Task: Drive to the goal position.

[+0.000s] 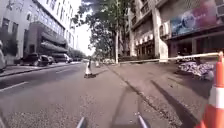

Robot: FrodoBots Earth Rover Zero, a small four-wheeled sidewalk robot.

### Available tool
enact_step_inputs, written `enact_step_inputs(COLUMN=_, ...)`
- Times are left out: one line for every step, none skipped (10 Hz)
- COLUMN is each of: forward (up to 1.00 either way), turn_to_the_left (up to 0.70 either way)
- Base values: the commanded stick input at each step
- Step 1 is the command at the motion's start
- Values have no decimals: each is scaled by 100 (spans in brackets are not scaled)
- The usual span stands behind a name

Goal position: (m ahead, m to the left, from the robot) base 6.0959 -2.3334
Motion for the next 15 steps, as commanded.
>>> enact_step_inputs(forward=70, turn_to_the_left=-14)
enact_step_inputs(forward=70, turn_to_the_left=-10)
enact_step_inputs(forward=70, turn_to_the_left=-1)
enact_step_inputs(forward=17, turn_to_the_left=0)
enact_step_inputs(forward=-45, turn_to_the_left=0)
enact_step_inputs(forward=-45, turn_to_the_left=0)
enact_step_inputs(forward=-45, turn_to_the_left=0)
enact_step_inputs(forward=-45, turn_to_the_left=0)
enact_step_inputs(forward=-45, turn_to_the_left=0)
enact_step_inputs(forward=-45, turn_to_the_left=0)
enact_step_inputs(forward=-45, turn_to_the_left=0)
enact_step_inputs(forward=-45, turn_to_the_left=0)
enact_step_inputs(forward=-45, turn_to_the_left=0)
enact_step_inputs(forward=-45, turn_to_the_left=0)
enact_step_inputs(forward=-45, turn_to_the_left=0)
